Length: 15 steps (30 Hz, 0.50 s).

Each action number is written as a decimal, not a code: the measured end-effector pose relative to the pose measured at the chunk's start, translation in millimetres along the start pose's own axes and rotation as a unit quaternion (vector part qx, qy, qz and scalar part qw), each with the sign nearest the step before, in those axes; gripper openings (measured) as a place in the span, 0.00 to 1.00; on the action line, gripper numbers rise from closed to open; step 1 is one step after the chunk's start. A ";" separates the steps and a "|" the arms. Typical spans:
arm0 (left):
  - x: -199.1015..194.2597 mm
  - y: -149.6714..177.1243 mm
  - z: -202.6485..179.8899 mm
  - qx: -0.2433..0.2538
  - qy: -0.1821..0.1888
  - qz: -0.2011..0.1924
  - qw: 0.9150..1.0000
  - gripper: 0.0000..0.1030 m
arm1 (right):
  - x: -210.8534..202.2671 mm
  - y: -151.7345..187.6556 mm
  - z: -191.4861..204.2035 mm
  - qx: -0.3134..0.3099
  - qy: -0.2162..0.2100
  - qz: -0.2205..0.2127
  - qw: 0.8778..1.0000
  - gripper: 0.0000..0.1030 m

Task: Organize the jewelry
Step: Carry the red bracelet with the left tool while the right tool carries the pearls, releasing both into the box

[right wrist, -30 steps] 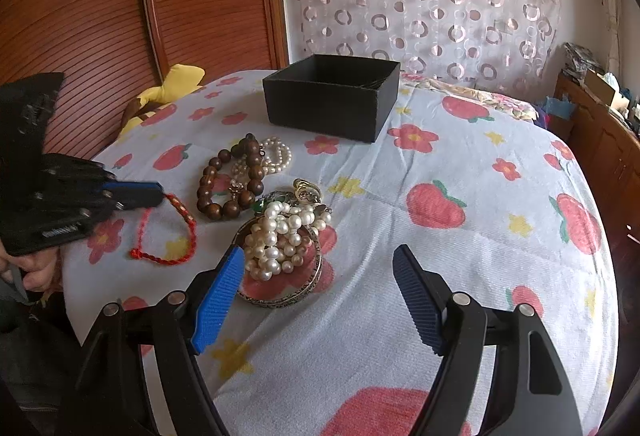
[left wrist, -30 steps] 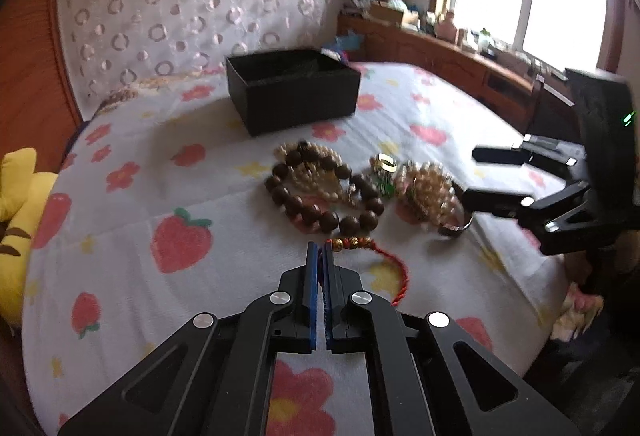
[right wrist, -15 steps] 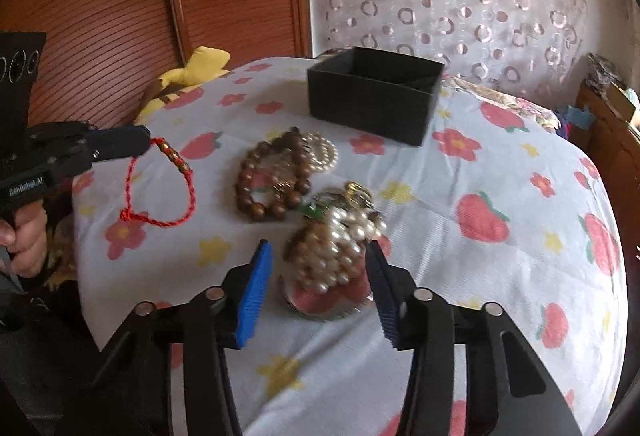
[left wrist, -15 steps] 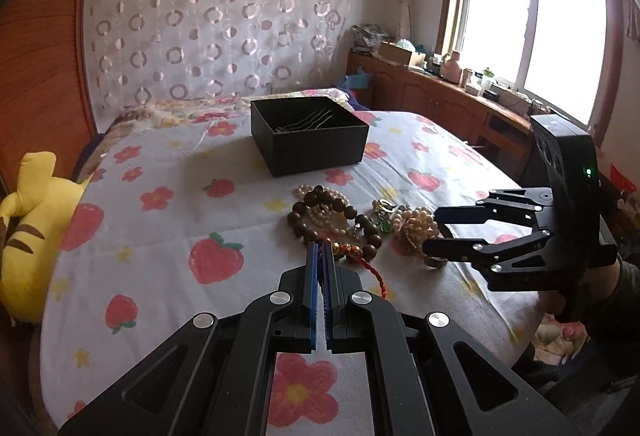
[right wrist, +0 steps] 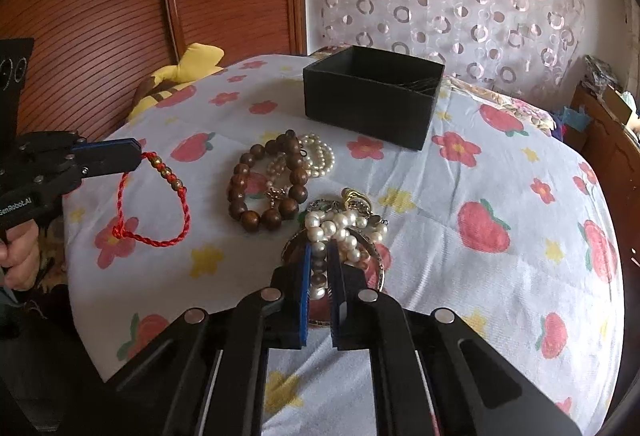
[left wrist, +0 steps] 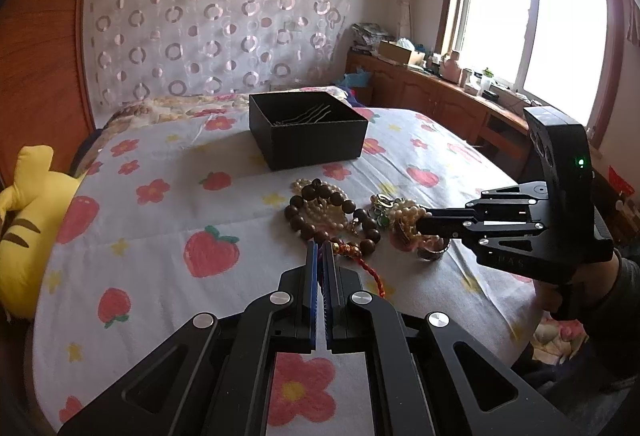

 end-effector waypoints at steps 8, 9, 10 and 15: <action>1.0 -0.7 1.6 -0.007 0.002 -0.009 1.000 0.01 | -32.4 -21.1 -5.6 0.012 -0.004 -0.047 0.999 0.08; 0.6 -2.0 2.0 -0.007 0.003 -0.011 1.000 0.01 | -36.7 -24.4 -6.1 0.012 -0.005 -0.052 0.999 0.08; 0.0 -3.5 2.2 -0.008 0.004 -0.014 1.000 0.01 | -42.1 -28.6 -6.1 0.010 -0.005 -0.059 0.998 0.08; -4.8 -16.5 3.5 -0.003 0.008 -0.027 1.000 0.01 | -63.4 -50.3 -8.4 -0.001 0.003 -0.087 0.996 0.08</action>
Point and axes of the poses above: each gripper's, at about its wrist camera, not at the fingertips, and x roughly the way its jaws point, z to its left, y to its underside, the point moved 3 cm from there along x, roughly the way its jaws point, and after that the axes turned 10 degrees about y, right-handed, at the moved point
